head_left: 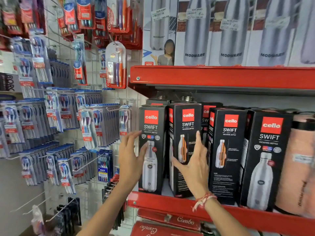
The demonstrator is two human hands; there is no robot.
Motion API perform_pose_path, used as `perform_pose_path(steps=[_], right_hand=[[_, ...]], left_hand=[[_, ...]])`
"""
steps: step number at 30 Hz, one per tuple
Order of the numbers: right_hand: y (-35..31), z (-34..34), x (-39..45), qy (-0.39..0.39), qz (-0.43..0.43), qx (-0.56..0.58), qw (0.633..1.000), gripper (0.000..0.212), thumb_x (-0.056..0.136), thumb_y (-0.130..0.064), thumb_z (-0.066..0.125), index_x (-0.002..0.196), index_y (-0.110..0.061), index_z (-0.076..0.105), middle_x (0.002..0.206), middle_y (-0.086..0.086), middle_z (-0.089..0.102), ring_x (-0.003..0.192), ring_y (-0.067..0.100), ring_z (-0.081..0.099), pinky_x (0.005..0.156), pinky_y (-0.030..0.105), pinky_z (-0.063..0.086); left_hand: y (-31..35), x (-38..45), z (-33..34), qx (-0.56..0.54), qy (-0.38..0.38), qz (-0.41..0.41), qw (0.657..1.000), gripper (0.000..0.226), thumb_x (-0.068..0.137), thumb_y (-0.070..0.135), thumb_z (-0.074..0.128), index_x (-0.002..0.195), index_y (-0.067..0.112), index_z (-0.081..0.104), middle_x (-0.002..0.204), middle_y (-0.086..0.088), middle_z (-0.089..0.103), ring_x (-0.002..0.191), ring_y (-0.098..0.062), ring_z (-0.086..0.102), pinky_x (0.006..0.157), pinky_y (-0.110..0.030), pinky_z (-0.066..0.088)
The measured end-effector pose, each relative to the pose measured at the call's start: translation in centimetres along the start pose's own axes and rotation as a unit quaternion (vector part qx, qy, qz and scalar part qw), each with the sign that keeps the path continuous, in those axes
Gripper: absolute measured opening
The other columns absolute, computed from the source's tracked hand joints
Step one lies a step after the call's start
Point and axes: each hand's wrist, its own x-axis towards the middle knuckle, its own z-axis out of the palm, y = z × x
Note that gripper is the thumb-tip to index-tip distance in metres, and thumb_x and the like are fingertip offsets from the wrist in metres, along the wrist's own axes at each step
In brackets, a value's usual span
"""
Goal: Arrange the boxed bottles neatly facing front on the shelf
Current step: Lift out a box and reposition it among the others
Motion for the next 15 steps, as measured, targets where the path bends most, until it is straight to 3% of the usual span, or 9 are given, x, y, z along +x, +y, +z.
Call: perform_pose_path(steps=[2, 4, 6, 8, 10, 12, 15], right_hand=[[-0.1, -1.9, 0.1, -0.021, -0.037, 0.038, 0.998, 0.119, 0.069, -0.041, 0.082, 0.152, -0.038, -0.004, 0.139, 0.002, 0.038, 0.123, 0.012, 0.047, 0.087, 0.019, 0.038], [-0.6, -4.2, 0.2, -0.035, -0.069, 0.075, 0.994, 0.12, 0.068, -0.038, 0.083, 0.152, -0.038, -0.002, 0.133, -0.009, 0.038, 0.115, -0.019, 0.036, 0.088, 0.002, 0.027], [-1.0, -6.4, 0.5, -0.05, -0.088, 0.109, 0.989, 0.12, 0.066, -0.036, 0.085, 0.152, -0.041, 0.002, 0.133, -0.023, 0.035, 0.115, -0.033, 0.023, 0.095, 0.0, 0.024], [-0.6, -8.5, 0.6, -0.096, -0.08, 0.155, 0.98, 0.118, 0.064, -0.037, 0.087, 0.148, -0.052, 0.005, 0.147, -0.023, 0.033, 0.134, -0.015, 0.027, 0.112, 0.026, 0.03], [0.3, -10.0, 0.7, -0.165, -0.076, 0.203, 0.962, 0.114, 0.065, -0.035, 0.086, 0.145, -0.059, 0.008, 0.153, -0.017, 0.034, 0.138, 0.003, 0.036, 0.114, 0.045, 0.034], [1.0, -10.5, 1.0, -0.227, -0.083, 0.224, 0.944, 0.111, 0.07, -0.03, 0.083, 0.144, -0.06, 0.006, 0.155, -0.02, 0.03, 0.142, 0.009, 0.035, 0.113, 0.051, 0.035], [1.3, -10.2, 2.5, -0.272, -0.095, 0.206, 0.935, 0.108, 0.079, -0.029, 0.076, 0.144, -0.058, -0.006, 0.159, -0.024, 0.018, 0.148, 0.009, 0.019, 0.119, 0.051, 0.022]], left_hand=[[2.0, 0.0, 0.0, -0.054, -0.011, 0.009, 0.998, 0.033, 0.089, 0.023, 0.065, 0.121, 0.019, 0.06, 0.119, 0.005, 0.06, 0.106, 0.0, 0.058, 0.093, -0.038, 0.052], [3.6, 0.1, 0.3, -0.101, -0.05, -0.016, 0.993, 0.04, 0.085, 0.027, 0.068, 0.123, 0.02, 0.058, 0.116, 0.008, 0.064, 0.108, -0.001, 0.06, 0.095, -0.037, 0.052], [4.6, 0.2, 0.5, -0.122, -0.12, -0.045, 0.984, 0.056, 0.078, 0.036, 0.071, 0.13, 0.025, 0.052, 0.119, 0.012, 0.064, 0.112, -0.006, 0.061, 0.099, -0.036, 0.051], [5.4, 0.2, 0.6, -0.126, -0.227, -0.053, 0.964, 0.065, 0.075, 0.041, 0.072, 0.134, 0.031, 0.046, 0.126, 0.009, 0.064, 0.117, -0.008, 0.06, 0.101, -0.035, 0.049], [6.0, -0.2, 1.0, -0.163, -0.305, -0.054, 0.937, 0.053, 0.08, 0.027, 0.074, 0.129, 0.027, 0.051, 0.123, 0.006, 0.068, 0.115, -0.009, 0.063, 0.097, -0.03, 0.05], [6.5, -0.6, 1.3, -0.197, -0.311, -0.061, 0.928, 0.051, 0.081, 0.01, 0.072, 0.128, 0.019, 0.053, 0.116, 0.006, 0.072, 0.108, -0.008, 0.066, 0.087, -0.021, 0.053], [6.8, -0.8, 2.5, -0.208, -0.258, -0.047, 0.942, 0.057, 0.079, 0.004, 0.073, 0.131, 0.015, 0.051, 0.116, 0.007, 0.071, 0.105, -0.006, 0.067, 0.085, -0.019, 0.053]])
